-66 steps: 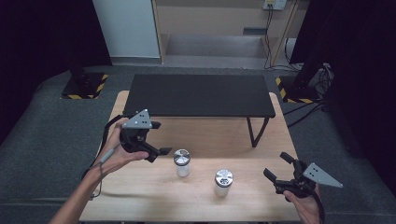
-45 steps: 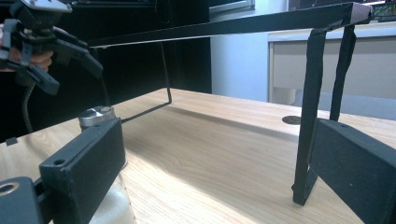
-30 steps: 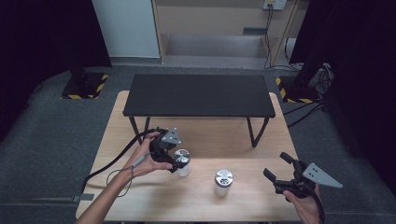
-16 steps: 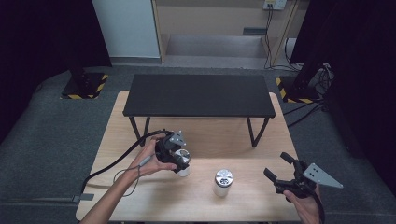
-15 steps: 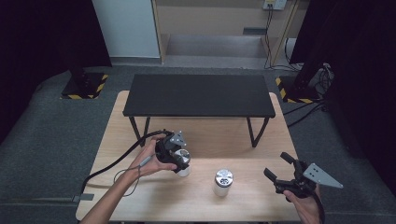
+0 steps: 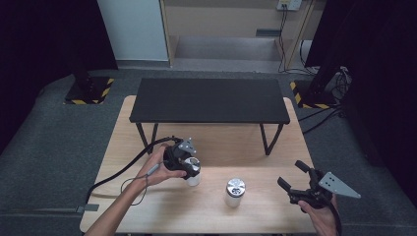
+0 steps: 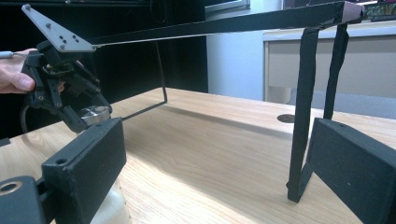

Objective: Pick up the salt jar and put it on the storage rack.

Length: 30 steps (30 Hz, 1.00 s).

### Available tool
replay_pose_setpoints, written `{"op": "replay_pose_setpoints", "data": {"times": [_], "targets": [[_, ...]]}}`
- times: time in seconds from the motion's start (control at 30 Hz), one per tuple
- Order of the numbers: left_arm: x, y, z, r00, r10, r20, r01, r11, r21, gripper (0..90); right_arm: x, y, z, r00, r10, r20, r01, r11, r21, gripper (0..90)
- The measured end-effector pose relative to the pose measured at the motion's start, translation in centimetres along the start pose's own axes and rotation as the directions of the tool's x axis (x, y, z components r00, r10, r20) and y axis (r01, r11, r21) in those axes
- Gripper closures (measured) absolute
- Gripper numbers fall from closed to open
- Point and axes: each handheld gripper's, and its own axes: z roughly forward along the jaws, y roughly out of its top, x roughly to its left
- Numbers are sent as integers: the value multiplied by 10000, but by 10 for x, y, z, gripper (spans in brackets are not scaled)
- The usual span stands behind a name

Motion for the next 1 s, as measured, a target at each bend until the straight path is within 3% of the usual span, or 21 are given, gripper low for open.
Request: {"op": "replay_pose_setpoints", "data": {"times": [0.33,0.47,0.57,0.77,0.87,0.9,0.93,1.0], "targets": [[-4,4,-3,9999,-71,-156,74,9998,176,341,0,0,0,10000,15,-12,-15,10000,5,48],[-3,1,-14,9991,-415,-58,414,9990,-169,341,0,0,1,10000,29,-3,-29,10000,3,49],[-2,1,-27,9980,-621,-60,619,9974,-366,341,-1,0,1,10000,17,-18,-17,10000,25,49],[-14,16,-61,9970,-541,-556,514,9975,-485,341,0,0,2,10000,12,-39,-12,10000,45,49],[-12,21,-83,9954,-845,-457,807,9936,-787,340,0,0,2,10000,8,-53,-8,10000,46,49],[-9,20,-90,9935,-1110,-234,1080,9887,-1044,339,0,0,2,10000,7,-54,-7,10000,44,49],[-9,21,-97,9922,-1220,-268,1182,9864,-1138,341,0,0,2,10000,0,-58,0,10000,36,49],[-10,25,-110,9928,-1165,-277,1120,9852,-1294,341,0,0,2,10000,-7,-30,7,10000,33,49]]}}
